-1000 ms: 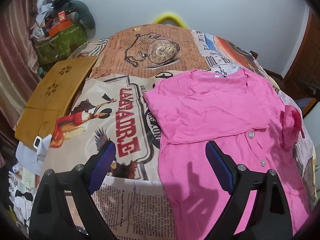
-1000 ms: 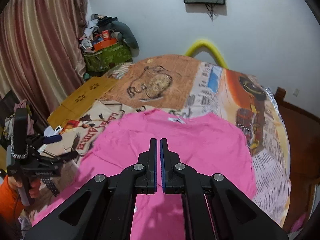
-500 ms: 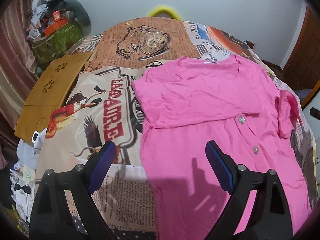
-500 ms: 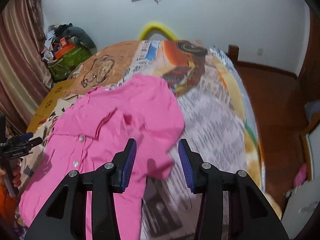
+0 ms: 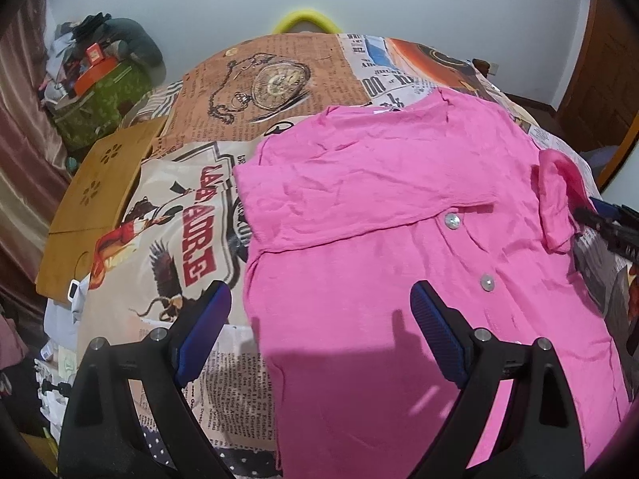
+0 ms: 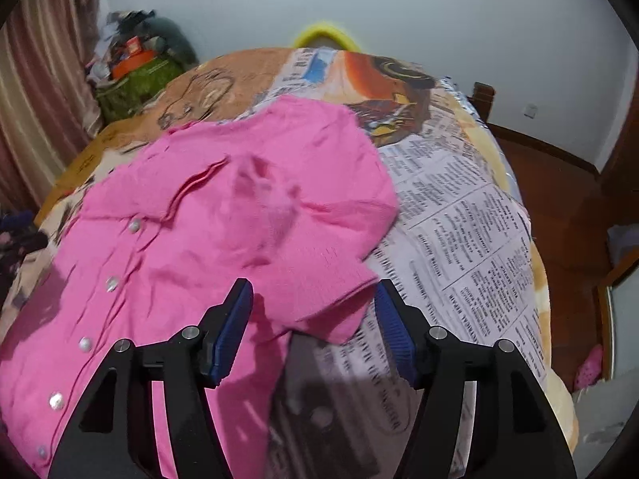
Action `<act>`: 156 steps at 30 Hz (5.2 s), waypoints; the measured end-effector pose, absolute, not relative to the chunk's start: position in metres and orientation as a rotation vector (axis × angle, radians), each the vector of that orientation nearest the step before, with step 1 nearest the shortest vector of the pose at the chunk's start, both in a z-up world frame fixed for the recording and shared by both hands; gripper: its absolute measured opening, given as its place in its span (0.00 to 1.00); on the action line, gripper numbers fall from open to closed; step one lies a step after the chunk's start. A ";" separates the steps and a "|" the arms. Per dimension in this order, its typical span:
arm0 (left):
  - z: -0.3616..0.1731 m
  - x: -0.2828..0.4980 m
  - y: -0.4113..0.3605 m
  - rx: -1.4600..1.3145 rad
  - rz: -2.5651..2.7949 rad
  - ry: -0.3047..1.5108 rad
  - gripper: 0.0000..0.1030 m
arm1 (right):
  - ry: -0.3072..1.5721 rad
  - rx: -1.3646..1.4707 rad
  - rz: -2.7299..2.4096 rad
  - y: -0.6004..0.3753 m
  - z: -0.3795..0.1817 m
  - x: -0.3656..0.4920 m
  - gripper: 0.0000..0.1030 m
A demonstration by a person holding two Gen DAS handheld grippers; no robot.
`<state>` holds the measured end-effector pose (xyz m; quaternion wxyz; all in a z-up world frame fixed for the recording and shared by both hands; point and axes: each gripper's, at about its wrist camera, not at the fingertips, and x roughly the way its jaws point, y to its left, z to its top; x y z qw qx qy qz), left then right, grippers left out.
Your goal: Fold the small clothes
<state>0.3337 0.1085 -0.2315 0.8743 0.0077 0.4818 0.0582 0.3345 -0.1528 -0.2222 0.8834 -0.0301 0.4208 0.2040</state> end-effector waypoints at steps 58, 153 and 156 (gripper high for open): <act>-0.225 0.328 0.122 -0.053 0.090 0.967 0.89 | 0.713 0.027 0.602 -0.113 -0.143 0.343 0.05; -0.272 0.394 0.168 -0.023 0.173 1.119 0.59 | 0.926 -0.192 0.547 -0.101 -0.216 0.367 0.43; -0.263 0.371 0.183 -0.038 0.195 1.112 0.59 | 0.927 -0.208 0.538 -0.112 -0.210 0.352 0.43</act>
